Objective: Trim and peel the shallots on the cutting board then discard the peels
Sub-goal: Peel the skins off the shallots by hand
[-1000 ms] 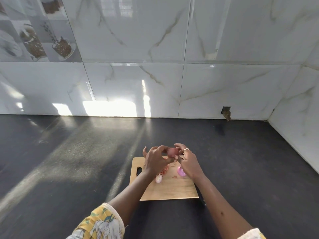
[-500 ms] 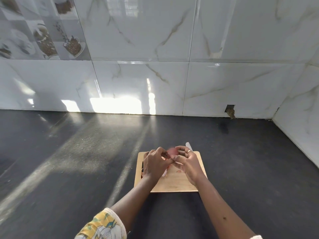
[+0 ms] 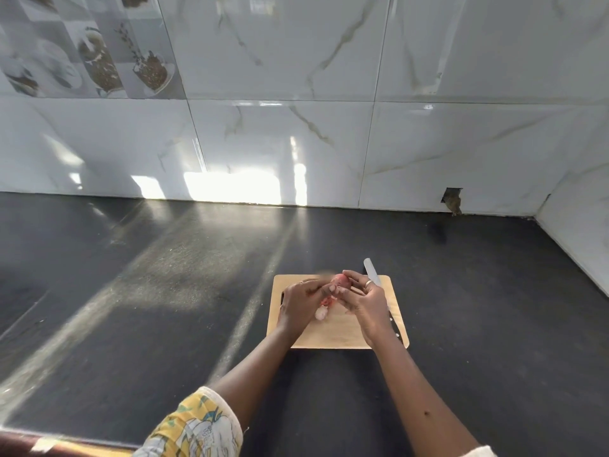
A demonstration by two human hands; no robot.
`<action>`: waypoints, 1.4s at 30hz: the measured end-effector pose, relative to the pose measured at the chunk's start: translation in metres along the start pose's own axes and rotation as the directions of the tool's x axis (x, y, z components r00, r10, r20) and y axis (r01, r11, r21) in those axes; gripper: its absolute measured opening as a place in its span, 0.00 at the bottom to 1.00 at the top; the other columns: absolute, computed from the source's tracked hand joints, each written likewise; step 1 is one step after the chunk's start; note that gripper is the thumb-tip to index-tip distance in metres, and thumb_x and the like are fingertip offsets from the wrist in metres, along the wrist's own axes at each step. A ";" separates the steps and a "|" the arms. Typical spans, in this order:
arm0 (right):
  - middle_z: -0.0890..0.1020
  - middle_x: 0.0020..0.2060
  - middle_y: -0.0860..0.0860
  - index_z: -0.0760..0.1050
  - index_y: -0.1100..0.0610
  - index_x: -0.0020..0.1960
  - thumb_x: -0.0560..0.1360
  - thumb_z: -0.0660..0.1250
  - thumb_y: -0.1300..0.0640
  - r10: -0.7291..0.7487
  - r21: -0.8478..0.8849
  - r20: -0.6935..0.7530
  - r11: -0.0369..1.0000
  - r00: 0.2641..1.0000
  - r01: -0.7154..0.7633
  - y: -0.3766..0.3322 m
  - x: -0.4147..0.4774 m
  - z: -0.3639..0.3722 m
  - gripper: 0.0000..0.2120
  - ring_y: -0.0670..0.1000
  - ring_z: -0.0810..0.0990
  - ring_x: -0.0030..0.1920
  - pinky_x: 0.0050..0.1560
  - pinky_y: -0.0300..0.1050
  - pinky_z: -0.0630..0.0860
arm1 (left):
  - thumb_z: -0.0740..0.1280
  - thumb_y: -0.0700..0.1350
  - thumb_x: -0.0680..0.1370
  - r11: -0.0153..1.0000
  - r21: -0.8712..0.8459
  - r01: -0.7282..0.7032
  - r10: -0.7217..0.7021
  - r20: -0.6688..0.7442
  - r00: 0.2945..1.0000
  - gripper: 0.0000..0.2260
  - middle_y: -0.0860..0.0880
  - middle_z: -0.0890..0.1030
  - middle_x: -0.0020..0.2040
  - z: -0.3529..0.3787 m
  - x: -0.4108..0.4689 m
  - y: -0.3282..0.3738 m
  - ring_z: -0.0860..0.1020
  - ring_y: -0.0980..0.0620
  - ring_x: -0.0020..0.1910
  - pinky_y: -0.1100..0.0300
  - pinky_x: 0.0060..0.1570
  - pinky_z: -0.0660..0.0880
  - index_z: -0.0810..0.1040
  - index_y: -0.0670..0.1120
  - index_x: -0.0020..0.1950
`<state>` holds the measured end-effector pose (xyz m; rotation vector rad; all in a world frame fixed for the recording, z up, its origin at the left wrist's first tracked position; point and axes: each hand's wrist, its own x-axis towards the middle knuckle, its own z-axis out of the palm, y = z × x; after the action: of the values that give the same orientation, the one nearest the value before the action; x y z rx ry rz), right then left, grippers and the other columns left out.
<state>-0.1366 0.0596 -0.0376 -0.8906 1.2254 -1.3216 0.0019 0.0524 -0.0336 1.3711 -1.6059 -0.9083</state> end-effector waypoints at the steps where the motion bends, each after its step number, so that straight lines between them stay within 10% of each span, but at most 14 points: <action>1: 0.82 0.52 0.54 0.78 0.54 0.55 0.67 0.76 0.64 -0.009 -0.032 0.012 0.999 1.000 0.009 0.001 0.001 0.000 0.18 0.52 0.81 0.55 0.57 0.52 0.79 | 0.69 0.48 0.74 1.000 -0.023 0.014 -0.014 -0.011 1.000 0.08 0.54 0.85 0.48 -0.001 0.000 0.000 0.80 0.64 0.46 0.62 0.49 0.77 0.83 0.52 0.52; 11: 0.82 0.52 0.51 0.75 0.46 0.52 0.67 0.77 0.56 -0.035 -0.199 0.028 0.979 0.999 0.040 -0.002 -0.002 0.003 0.18 0.49 0.81 0.54 0.56 0.50 0.79 | 0.68 0.42 0.75 0.994 -0.048 0.095 -0.101 -0.141 0.985 0.05 0.50 0.85 0.40 0.000 0.002 -0.001 0.79 0.59 0.37 0.58 0.44 0.76 0.84 0.47 0.45; 22: 0.82 0.49 0.58 0.75 0.57 0.51 0.71 0.68 0.69 0.086 0.069 0.025 0.994 0.996 -0.087 -0.007 -0.010 0.013 0.12 0.57 0.82 0.50 0.50 0.49 0.81 | 0.61 0.40 0.78 0.966 0.220 0.138 -0.109 -0.139 0.984 0.07 0.41 0.83 0.45 0.005 0.005 0.004 0.79 0.42 0.45 0.56 0.43 0.71 0.78 0.41 0.50; 42: 0.81 0.43 0.58 0.76 0.63 0.51 0.73 0.62 0.71 0.125 0.450 0.070 0.882 0.990 -0.143 -0.014 -0.019 0.004 0.10 0.57 0.81 0.45 0.46 0.51 0.81 | 0.59 0.39 0.77 0.933 0.268 0.242 -0.183 -0.228 0.956 0.09 0.41 0.80 0.48 -0.002 0.010 0.001 0.78 0.41 0.48 0.52 0.48 0.75 0.78 0.40 0.51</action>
<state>-0.1332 0.0765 -0.0208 -0.4828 0.8723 -1.3918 0.0025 0.0429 -0.0311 1.8138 -1.4974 -0.6446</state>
